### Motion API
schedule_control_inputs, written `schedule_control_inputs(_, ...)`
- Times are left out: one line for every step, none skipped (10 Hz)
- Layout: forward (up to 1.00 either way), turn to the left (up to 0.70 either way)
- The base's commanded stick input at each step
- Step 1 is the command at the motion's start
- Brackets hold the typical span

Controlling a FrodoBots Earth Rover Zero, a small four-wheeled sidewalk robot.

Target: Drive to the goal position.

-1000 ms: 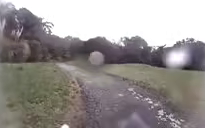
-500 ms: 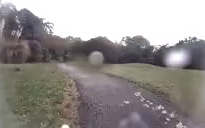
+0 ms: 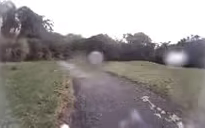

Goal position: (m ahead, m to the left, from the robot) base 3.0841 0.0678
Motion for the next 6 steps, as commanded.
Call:
schedule_control_inputs(0.7, 0.0)
schedule_control_inputs(0.7, 0.0)
schedule_control_inputs(0.7, 0.0)
schedule_control_inputs(0.7, 0.0)
schedule_control_inputs(0.7, 0.0)
schedule_control_inputs(0.7, 0.0)
